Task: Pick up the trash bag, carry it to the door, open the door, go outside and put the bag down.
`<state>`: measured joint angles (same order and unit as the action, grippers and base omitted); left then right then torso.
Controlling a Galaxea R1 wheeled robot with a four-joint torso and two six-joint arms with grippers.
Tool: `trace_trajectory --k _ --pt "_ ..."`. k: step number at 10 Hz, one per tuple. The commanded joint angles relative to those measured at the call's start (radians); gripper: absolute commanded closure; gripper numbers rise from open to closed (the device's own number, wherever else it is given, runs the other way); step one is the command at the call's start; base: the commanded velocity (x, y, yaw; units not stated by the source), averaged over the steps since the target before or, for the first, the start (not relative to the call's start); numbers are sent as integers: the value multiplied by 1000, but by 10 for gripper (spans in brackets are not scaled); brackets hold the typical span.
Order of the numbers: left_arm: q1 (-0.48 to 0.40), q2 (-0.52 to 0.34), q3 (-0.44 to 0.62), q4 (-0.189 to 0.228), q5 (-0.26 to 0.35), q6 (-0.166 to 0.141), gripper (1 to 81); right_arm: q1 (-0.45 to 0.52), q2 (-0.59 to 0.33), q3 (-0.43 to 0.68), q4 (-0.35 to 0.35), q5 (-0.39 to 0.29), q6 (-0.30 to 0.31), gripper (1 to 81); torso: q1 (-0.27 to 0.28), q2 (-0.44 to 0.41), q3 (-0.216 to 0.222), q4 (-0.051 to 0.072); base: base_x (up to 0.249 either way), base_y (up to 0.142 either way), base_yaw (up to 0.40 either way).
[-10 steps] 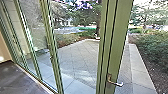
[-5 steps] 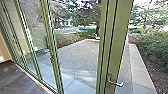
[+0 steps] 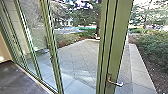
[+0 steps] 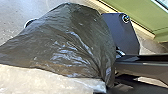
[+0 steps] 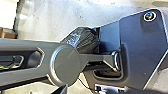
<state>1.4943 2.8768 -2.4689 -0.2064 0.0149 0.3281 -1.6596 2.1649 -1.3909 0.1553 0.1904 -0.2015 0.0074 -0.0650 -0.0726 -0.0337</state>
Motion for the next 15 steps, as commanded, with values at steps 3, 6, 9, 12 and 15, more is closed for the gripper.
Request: trace_trajectory --k 3,6,9,12,15 --pt "-45 3 5 -4 66 0 811 43 -230 230 -19 -25 -6 10 0 0 0 0 0 0 0" --pt "-45 12 5 -4 66 0 811 69 -340 346 -19 -25 -4 10 0 0 0 0 0 0 0" --pt "-45 26 4 1 65 0 811 123 -420 430 -17 -28 -4 10 0 0 0 0 0 0 0" --pt "-47 26 2 -1 65 0 811 169 -543 535 -2 -29 -4 10 0 0 0 0 0 0 0" --pt "-47 27 2 -1 65 2 811 252 -623 592 69 -34 -4 10 0 0 0 0 0 0 0"
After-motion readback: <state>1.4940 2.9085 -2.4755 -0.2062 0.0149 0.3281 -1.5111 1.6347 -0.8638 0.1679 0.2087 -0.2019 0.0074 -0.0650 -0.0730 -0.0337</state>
